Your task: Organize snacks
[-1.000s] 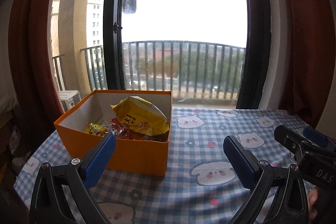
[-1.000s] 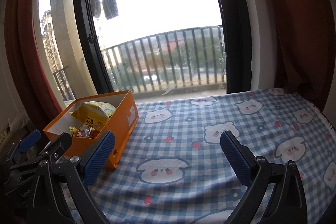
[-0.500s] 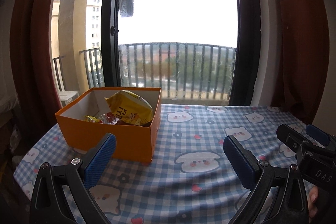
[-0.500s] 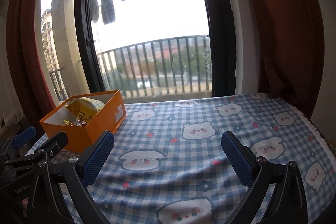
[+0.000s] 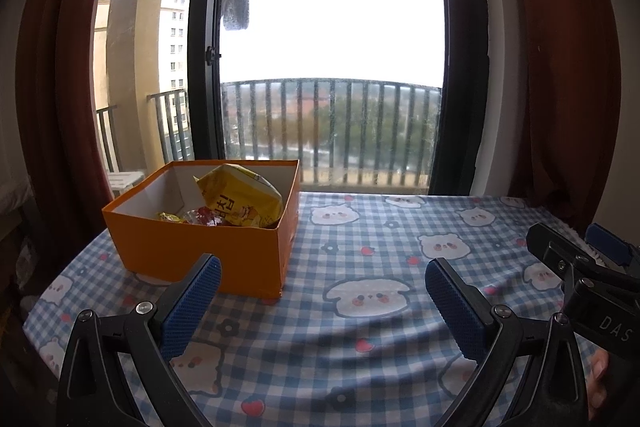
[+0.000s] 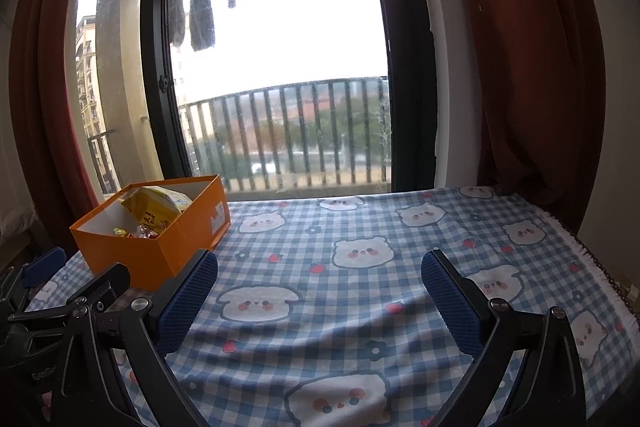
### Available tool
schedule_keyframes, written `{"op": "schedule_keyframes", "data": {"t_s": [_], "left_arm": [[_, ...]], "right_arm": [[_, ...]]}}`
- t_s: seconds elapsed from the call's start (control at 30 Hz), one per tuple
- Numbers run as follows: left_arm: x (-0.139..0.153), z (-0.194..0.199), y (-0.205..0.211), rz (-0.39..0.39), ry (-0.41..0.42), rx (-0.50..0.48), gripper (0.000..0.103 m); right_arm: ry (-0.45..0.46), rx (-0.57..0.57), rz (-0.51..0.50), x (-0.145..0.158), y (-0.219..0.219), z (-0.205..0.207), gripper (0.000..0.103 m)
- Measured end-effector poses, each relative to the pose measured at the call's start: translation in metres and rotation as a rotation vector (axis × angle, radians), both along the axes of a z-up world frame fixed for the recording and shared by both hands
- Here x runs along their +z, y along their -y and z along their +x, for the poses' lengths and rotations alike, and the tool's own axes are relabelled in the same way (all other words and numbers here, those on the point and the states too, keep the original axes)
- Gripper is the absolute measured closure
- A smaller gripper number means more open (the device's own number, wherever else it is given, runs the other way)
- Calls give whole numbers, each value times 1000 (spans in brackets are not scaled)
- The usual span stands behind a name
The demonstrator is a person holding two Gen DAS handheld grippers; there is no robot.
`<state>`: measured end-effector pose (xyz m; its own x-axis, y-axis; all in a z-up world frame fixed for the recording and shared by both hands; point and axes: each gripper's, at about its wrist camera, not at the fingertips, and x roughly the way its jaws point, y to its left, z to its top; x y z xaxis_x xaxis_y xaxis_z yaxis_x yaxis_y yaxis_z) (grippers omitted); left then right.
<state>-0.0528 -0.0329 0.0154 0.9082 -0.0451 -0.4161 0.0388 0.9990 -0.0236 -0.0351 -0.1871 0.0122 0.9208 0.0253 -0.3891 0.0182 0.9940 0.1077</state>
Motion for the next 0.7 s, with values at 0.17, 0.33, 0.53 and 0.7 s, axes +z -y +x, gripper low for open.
{"op": "schedule_keyframes", "data": {"t_s": [0.17,0.33,0.53,0.7], "left_arm": [[0,-2,-3,-10,-6,6,0],[1,-1,-7,-14,-2,22,0],[-1,0,-9,-16,-8,31,1],[-2,1,-10,-18,-7,30,0]], "right_arm": [[-1,1,-3,0,0,-1,0],[3,12,-15,2,-4,-2,0],[0,19,-20,1,-8,1,0],[2,14,-21,1,-9,1,0]]}}
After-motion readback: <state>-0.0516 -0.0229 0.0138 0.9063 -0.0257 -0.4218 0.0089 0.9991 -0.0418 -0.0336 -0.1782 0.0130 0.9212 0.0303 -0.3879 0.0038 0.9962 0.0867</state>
